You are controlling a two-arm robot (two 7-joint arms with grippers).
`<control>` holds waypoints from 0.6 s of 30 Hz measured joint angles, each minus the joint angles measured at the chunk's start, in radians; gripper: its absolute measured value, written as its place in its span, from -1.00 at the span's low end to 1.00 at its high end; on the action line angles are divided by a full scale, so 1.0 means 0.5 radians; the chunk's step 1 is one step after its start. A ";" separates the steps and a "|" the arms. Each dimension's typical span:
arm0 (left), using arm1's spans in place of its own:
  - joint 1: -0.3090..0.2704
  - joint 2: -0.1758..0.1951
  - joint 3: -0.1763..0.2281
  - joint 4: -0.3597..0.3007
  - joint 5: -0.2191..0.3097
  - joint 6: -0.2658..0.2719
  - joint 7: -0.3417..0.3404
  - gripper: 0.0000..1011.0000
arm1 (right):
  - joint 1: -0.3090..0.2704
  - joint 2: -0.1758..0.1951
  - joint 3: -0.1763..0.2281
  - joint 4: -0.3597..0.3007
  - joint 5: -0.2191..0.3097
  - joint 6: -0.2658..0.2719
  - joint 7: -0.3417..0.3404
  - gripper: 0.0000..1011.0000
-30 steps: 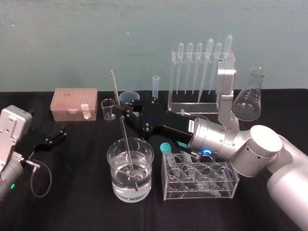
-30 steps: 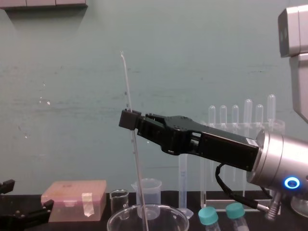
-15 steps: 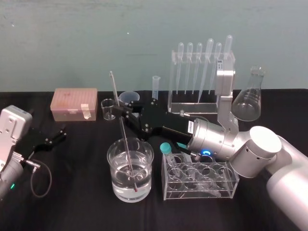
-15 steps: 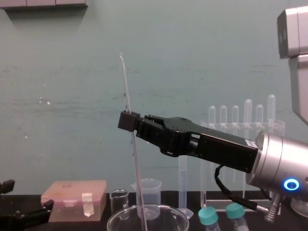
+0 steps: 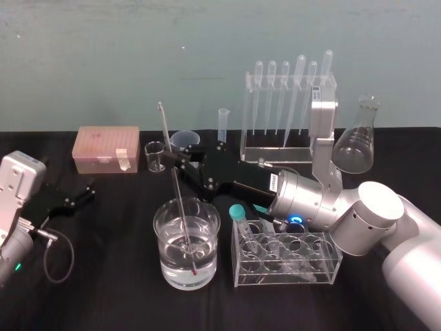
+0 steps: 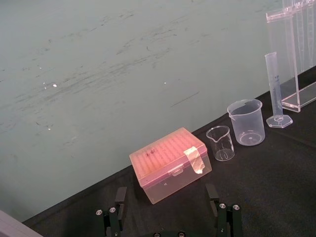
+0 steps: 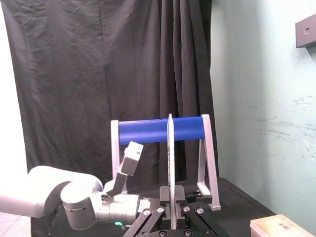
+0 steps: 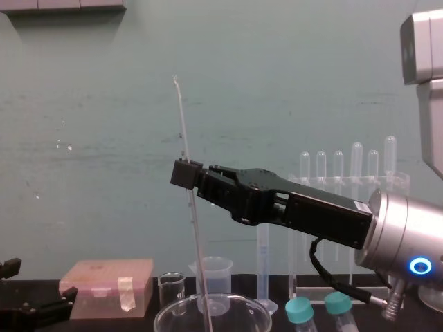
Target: Hold the thermometer with one hand and immerse one end into the beaker, then reinsert it into the test tube rack.
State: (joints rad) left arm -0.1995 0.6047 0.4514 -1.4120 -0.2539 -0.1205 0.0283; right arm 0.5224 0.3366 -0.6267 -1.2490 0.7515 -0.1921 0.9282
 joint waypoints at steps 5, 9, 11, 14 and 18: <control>0.000 0.000 0.000 0.000 0.000 0.000 0.000 0.99 | -0.001 0.002 0.002 -0.002 0.002 0.000 0.000 -0.89; 0.000 0.000 0.000 0.000 0.000 0.000 0.000 0.99 | -0.002 0.008 0.008 -0.018 0.007 0.002 0.000 -0.89; 0.000 0.000 0.000 0.000 0.000 0.000 0.000 0.99 | 0.002 0.012 0.016 -0.035 0.015 0.008 0.000 -0.89; 0.000 0.000 0.000 0.000 0.000 0.000 0.000 0.99 | 0.018 0.028 0.042 -0.091 0.057 0.032 0.005 -0.89; 0.000 0.000 0.000 0.000 0.000 0.000 0.000 0.99 | 0.044 0.055 0.086 -0.184 0.140 0.074 0.021 -0.89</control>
State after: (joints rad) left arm -0.1995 0.6047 0.4514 -1.4120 -0.2539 -0.1206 0.0283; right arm 0.5446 0.3640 -0.5838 -1.3413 0.8215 -0.1551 0.9389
